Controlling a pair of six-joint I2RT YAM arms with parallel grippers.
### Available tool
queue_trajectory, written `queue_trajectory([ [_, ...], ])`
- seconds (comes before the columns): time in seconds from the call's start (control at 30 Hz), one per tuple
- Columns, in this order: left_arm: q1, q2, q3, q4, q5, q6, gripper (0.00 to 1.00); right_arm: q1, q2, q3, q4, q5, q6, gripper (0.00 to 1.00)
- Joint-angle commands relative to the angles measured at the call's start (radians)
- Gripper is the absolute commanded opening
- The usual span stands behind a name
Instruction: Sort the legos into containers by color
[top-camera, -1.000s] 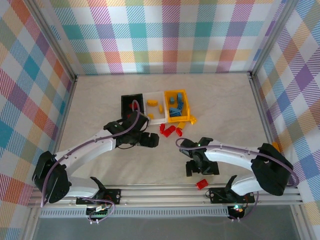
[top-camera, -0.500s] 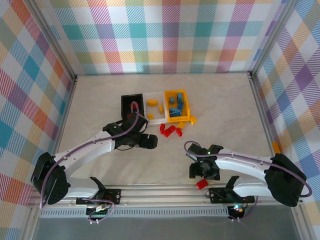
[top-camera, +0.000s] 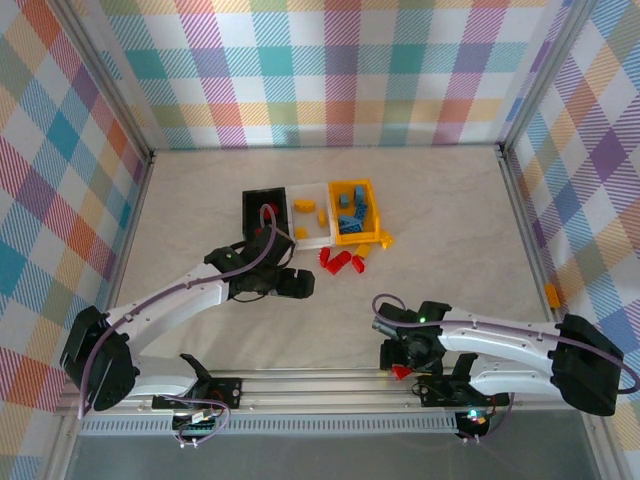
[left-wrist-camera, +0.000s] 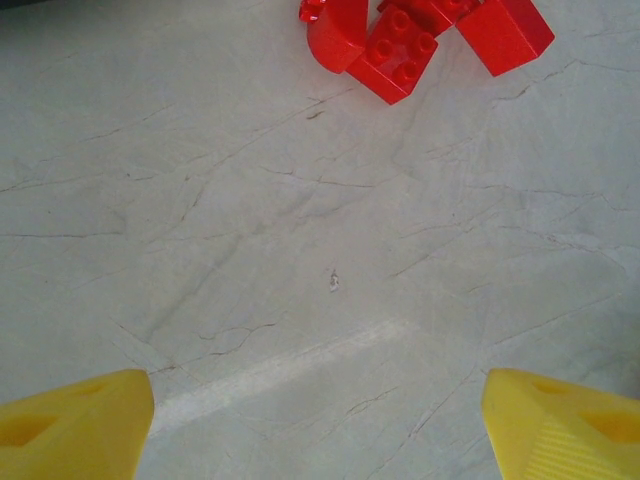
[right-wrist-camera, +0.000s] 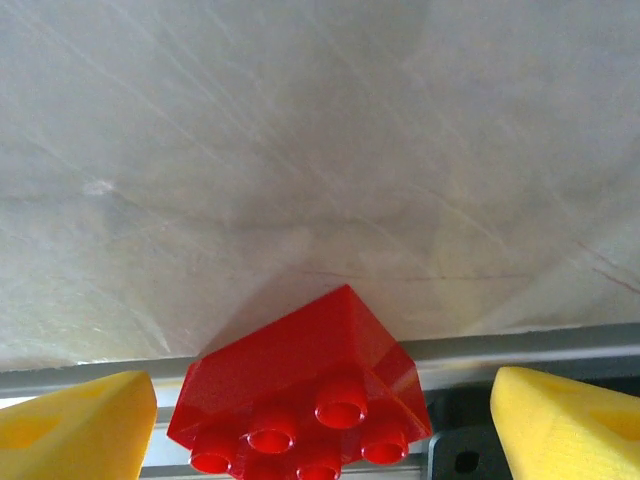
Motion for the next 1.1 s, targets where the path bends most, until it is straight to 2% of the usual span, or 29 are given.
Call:
queue_trajectory([
  [0.0, 0.004, -0.031, -0.022, 0.002, -0.014, -0.016, 0.86, 0.010, 0.035, -0.002, 0.003, -0.017, 0.046, 0.87],
  [0.1, 0.005, -0.040, -0.028, -0.008, -0.019, -0.012, 0.86, 0.011, 0.045, 0.001, 0.032, 0.014, 0.039, 0.86],
  [0.33, 0.008, -0.055, -0.054, -0.014, -0.036, -0.001, 0.86, 0.010, 0.146, 0.061, 0.119, 0.024, 0.006, 0.68],
  [0.63, 0.024, -0.087, -0.096, -0.013, -0.035, -0.002, 0.86, 0.013, 0.247, 0.169, 0.134, 0.085, -0.053, 0.55],
  [0.9, 0.050, -0.135, -0.121, -0.033, -0.044, -0.002, 0.86, 0.010, 0.375, 0.342, 0.115, 0.133, -0.156, 0.55],
  [1.07, 0.112, -0.232, -0.123, -0.109, -0.130, -0.033, 0.87, -0.052, 0.437, 0.524, 0.091, 0.156, -0.300, 0.55],
])
